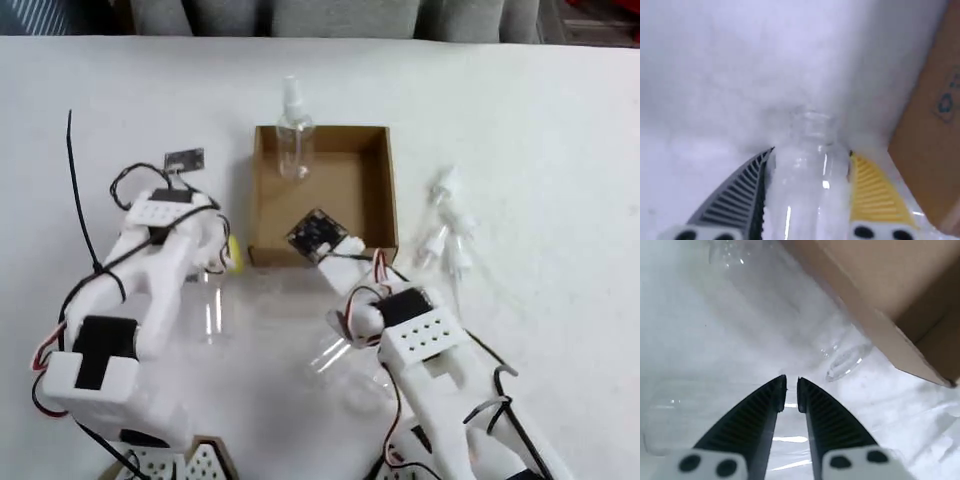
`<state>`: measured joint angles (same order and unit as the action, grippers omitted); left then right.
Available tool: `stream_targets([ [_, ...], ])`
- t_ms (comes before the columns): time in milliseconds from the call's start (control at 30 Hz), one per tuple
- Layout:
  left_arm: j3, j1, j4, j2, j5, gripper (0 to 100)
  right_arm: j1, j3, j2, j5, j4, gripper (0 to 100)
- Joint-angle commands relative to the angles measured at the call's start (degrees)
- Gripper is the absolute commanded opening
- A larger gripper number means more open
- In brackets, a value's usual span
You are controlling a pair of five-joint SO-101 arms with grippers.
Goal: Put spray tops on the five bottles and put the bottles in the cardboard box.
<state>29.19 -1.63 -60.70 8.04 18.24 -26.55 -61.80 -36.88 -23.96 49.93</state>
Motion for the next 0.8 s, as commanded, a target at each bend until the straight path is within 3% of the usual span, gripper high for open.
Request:
stream_targets([
  [0,-0.62,0.22,0.53,-1.10,-0.88,2,1.10,0.97,-0.31,-0.44,-0.31,1.6],
  [200,-1.14,-0.31,-0.79,-1.63,-0.97,2,6.20,3.34,-0.92,-0.44,2.15,1.6],
  [400,-0.35,-1.10,-0.70,-7.08,-7.74,2,19.21,8.26,-6.55,0.18,10.33,1.6],
  [633,3.25,-1.10,1.85,-9.80,-8.18,2,40.48,11.08,-9.36,2.99,10.68,1.7],
  [767,3.25,-1.80,1.49,-10.51,-8.18,2,47.43,14.59,-7.43,5.19,10.86,1.7],
])
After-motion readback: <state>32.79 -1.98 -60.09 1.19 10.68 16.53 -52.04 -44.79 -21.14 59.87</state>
